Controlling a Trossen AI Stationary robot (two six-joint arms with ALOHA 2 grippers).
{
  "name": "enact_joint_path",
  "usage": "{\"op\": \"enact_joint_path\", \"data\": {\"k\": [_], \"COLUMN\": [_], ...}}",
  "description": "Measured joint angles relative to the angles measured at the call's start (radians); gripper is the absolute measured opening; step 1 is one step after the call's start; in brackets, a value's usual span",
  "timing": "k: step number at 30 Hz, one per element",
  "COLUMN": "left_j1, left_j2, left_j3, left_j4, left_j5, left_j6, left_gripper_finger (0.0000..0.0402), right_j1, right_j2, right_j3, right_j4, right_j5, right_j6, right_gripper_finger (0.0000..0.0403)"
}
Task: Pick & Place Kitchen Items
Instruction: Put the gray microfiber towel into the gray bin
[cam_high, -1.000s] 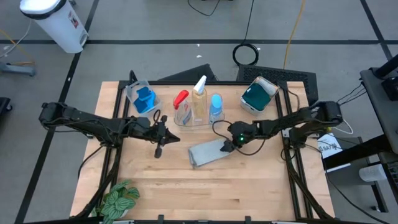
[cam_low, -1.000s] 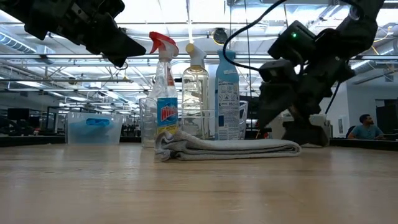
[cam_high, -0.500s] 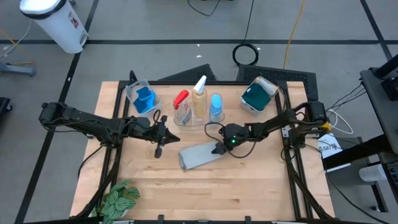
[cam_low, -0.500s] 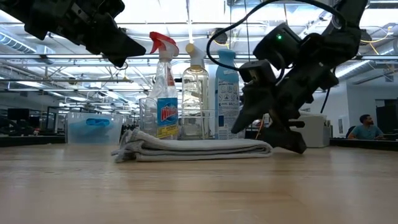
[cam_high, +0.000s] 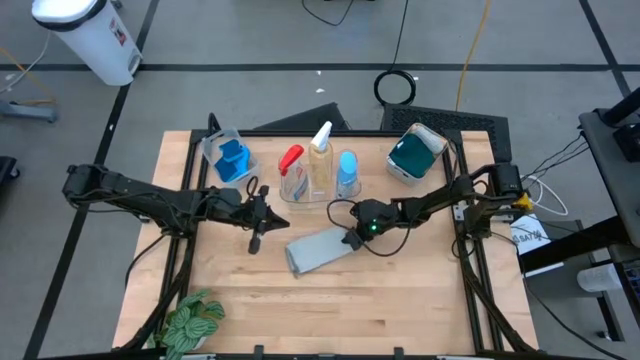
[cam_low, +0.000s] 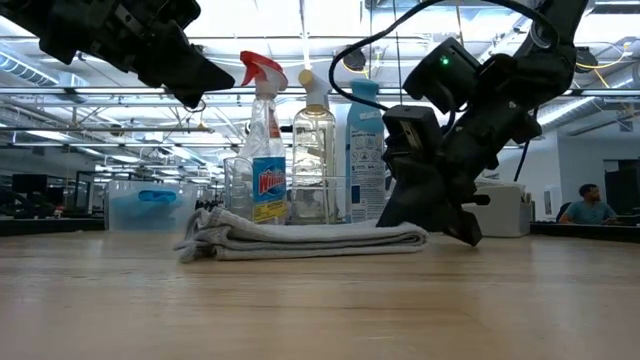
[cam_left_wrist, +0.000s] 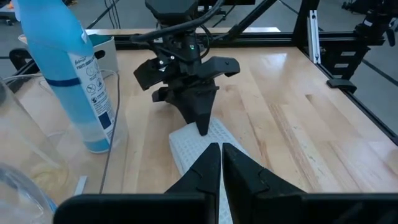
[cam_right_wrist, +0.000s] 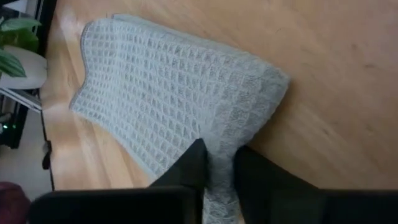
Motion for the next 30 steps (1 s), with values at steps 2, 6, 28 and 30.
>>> {"op": "enact_joint_path", "data": {"k": [2,6,28,30], "left_j1": [0.0,0.0,0.0,0.0], "left_j2": [0.0,0.0,0.0,0.0], "left_j3": [0.0,0.0,0.0,0.0], "left_j4": [0.0,0.0,0.001,0.001], "left_j5": [0.0,0.0,-0.01,-0.01], "left_j6": [0.0,0.0,0.0,0.0], "left_gripper_finger": [0.0019,0.0019,0.0019,0.0019], "right_j1": [0.0,0.0,0.081,0.076], "right_j2": [0.0,0.0,-0.454,-0.451], "right_j3": [0.0,-0.001,0.404,0.463], "right_j4": [0.002,0.007,-1.035,-1.13], "right_j5": [-0.002,-0.005,0.402,0.454], "right_j6": [-0.023,-0.085,-0.316,-0.333], "right_gripper_finger": [0.0038,0.0006,0.0001,0.0001]}}
